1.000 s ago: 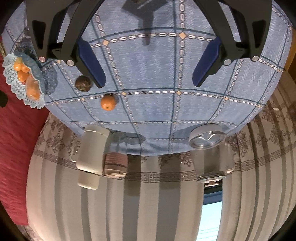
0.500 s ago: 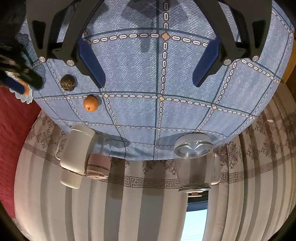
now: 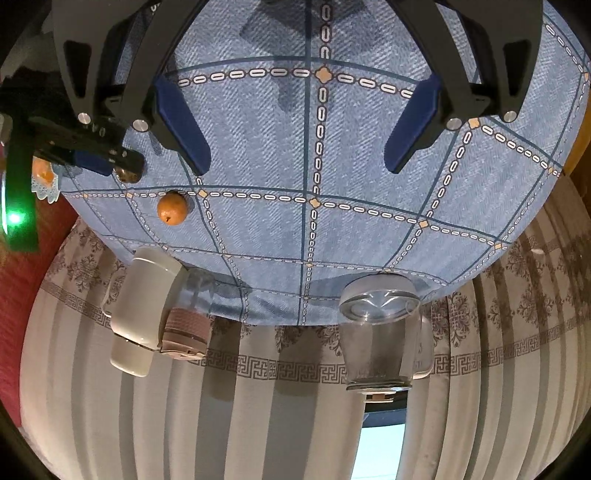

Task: Organize fruits
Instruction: 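Grasp the dark brown round fruit with the right tool, then grasp the loose orange with the left tool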

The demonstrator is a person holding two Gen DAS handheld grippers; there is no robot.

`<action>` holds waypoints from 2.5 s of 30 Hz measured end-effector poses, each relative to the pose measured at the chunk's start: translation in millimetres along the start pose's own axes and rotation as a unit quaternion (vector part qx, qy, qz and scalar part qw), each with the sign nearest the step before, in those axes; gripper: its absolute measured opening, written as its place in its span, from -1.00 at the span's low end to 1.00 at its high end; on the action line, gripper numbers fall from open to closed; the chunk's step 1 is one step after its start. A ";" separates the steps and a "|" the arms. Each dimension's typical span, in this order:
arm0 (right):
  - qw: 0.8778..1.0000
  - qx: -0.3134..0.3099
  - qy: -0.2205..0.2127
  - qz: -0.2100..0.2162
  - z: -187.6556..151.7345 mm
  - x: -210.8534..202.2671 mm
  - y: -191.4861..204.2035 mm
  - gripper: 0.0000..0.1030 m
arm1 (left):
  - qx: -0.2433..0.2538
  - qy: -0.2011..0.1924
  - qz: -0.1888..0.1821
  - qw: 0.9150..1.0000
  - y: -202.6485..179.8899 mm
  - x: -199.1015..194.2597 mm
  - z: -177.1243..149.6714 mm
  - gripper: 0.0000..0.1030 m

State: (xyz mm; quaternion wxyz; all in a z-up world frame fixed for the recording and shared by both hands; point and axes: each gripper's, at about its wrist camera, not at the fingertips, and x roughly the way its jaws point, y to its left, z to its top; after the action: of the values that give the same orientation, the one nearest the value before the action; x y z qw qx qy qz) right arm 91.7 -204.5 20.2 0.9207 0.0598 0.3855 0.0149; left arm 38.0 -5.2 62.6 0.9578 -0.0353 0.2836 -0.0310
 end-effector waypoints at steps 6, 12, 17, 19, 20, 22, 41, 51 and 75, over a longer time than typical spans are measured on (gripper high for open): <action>1.000 0.009 0.019 -0.008 2.7 16.6 -6.9 -0.07 | -0.002 0.005 -0.001 1.000 0.6 3.7 -2.0 0.83; 1.000 0.008 0.011 -0.009 2.7 14.9 -6.7 -0.12 | -0.003 0.010 0.000 1.000 0.6 6.5 -3.0 0.83; 1.000 0.007 0.006 -0.008 1.6 12.9 -5.4 -0.12 | 0.001 0.011 0.000 1.000 -1.0 8.2 -3.7 0.83; 1.000 0.007 0.000 -0.008 0.6 10.8 -5.3 -0.12 | 0.001 0.014 -0.002 1.000 -1.0 9.6 -4.4 0.83; 1.000 0.007 -0.003 -0.008 0.1 9.5 -5.1 -0.12 | 0.000 0.016 -0.003 1.000 -0.9 10.8 -4.5 0.83; 1.000 0.006 -0.009 -0.009 -0.5 7.5 -4.7 -0.12 | -0.001 0.018 -0.006 1.000 -0.6 12.8 -5.4 0.83; 0.999 0.040 -0.033 0.000 -2.5 -1.9 -16.8 -0.12 | 0.033 0.048 -0.031 0.998 -46.6 56.6 29.1 0.81; 0.999 0.044 -0.028 0.008 -2.2 0.7 -17.7 -0.11 | 0.078 0.095 -0.110 0.986 -89.3 111.0 41.9 0.56; 0.998 0.050 -0.014 0.023 -1.9 5.8 -19.0 -0.11 | 0.085 0.152 -0.153 0.973 -121.0 158.3 42.9 0.23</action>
State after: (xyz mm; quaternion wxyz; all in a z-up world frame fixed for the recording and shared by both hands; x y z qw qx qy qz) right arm 94.1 -222.8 12.5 0.9213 0.1147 0.3712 0.0155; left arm 189.2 -136.1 23.2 0.8867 0.0079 0.4137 -0.2064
